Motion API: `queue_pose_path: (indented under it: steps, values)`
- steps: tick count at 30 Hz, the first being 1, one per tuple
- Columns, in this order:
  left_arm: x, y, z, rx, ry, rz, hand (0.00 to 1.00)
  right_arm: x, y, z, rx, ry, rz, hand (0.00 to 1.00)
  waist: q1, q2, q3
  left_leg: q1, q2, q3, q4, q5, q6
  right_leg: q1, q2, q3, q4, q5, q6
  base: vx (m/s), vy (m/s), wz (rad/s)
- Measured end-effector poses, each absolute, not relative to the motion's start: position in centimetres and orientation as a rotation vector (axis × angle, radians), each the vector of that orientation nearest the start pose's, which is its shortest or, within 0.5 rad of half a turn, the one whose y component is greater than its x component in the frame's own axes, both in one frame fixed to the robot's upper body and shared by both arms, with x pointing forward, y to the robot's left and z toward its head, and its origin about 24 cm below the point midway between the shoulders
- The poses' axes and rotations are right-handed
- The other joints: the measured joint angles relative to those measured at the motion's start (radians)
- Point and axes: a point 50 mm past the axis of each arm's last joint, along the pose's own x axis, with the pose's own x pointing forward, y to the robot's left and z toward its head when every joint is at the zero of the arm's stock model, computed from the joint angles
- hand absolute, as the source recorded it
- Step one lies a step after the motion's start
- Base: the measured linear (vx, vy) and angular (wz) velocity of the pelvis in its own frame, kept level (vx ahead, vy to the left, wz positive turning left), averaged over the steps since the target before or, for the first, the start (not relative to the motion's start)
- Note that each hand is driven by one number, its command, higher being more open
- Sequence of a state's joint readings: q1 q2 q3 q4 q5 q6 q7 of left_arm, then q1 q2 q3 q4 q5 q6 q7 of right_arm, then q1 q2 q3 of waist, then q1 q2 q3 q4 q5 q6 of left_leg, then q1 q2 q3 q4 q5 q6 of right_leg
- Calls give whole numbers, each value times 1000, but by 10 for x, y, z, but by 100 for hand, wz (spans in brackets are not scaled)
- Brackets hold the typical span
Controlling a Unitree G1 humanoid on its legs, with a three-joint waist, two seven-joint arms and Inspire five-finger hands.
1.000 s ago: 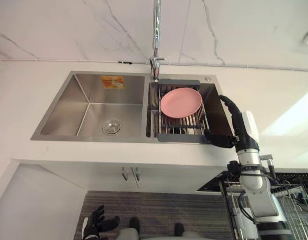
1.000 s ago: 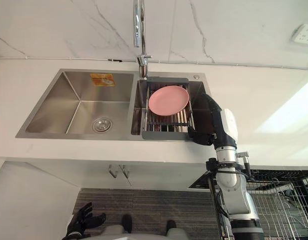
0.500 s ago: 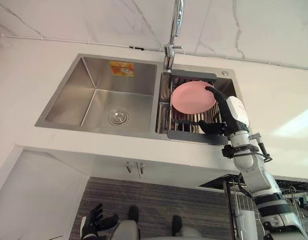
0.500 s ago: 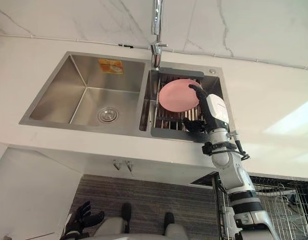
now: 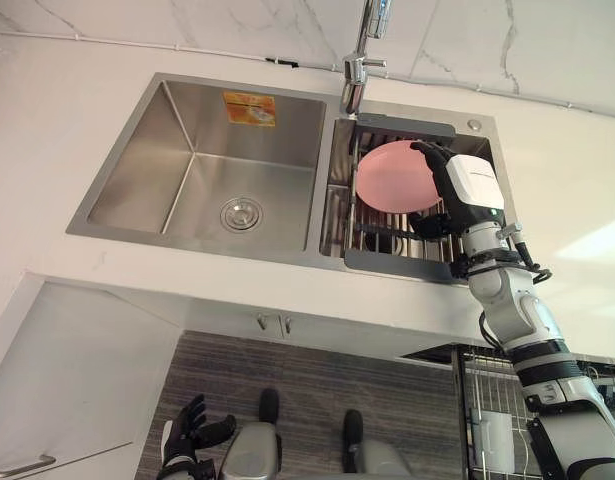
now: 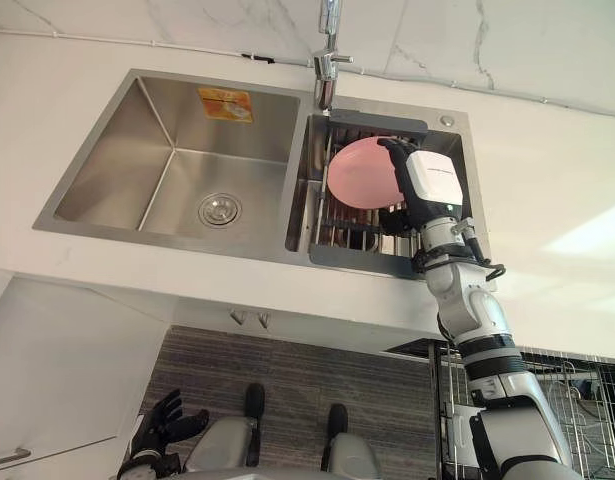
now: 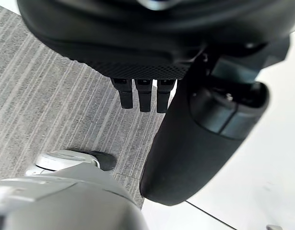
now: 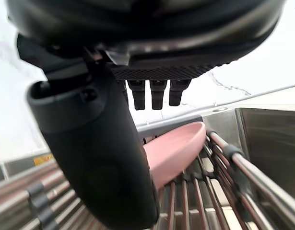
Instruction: Walk over to the sink, pick up the cup, carry it to the dishwasher, place the cup inside the dishwasher, then close the dishwasher door
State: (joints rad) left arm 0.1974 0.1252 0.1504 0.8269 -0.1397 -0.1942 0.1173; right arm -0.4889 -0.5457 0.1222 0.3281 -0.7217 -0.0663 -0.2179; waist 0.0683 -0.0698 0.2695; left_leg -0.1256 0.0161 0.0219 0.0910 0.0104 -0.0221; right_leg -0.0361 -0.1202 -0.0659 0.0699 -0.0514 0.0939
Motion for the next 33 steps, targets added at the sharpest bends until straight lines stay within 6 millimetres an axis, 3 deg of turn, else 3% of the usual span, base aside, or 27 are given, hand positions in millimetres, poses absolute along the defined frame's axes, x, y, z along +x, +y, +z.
queue_pose_path:
  steps: [8,9,17,25,28,33]
  values:
    - [116,235,-128,-16,760,437,90,356,-222,168,-1283,-362,-237,90,4,1,37,-33,1,-8,22,0,1,-24,1,-7,13,0,0,-26,-1,2]
    - [117,235,-128,-18,754,438,90,357,-222,170,-1285,-364,-242,30,6,1,41,-38,1,-10,27,0,1,-26,1,-9,13,0,-1,-12,-5,5]
    - [121,233,-127,-29,744,438,90,368,-219,168,-1357,-331,-181,30,12,9,54,-54,1,-17,39,-1,1,-34,3,-15,16,1,-1,-3,-2,2]
    - [129,231,-125,-55,725,441,90,373,-214,199,-1353,-424,-228,30,23,18,75,-59,7,-18,46,-3,0,-37,7,-15,16,3,-5,-14,-1,0]
    - [129,231,-125,-55,724,441,90,369,-210,202,-1344,-462,-229,30,22,18,75,-59,6,-18,45,-3,0,-37,6,-16,16,3,-5,0,0,0]
    - [130,230,-125,-55,719,440,90,342,-204,203,-1296,-578,-234,30,15,18,75,-45,5,-18,45,-4,1,-22,6,-15,17,4,-5,0,0,0]
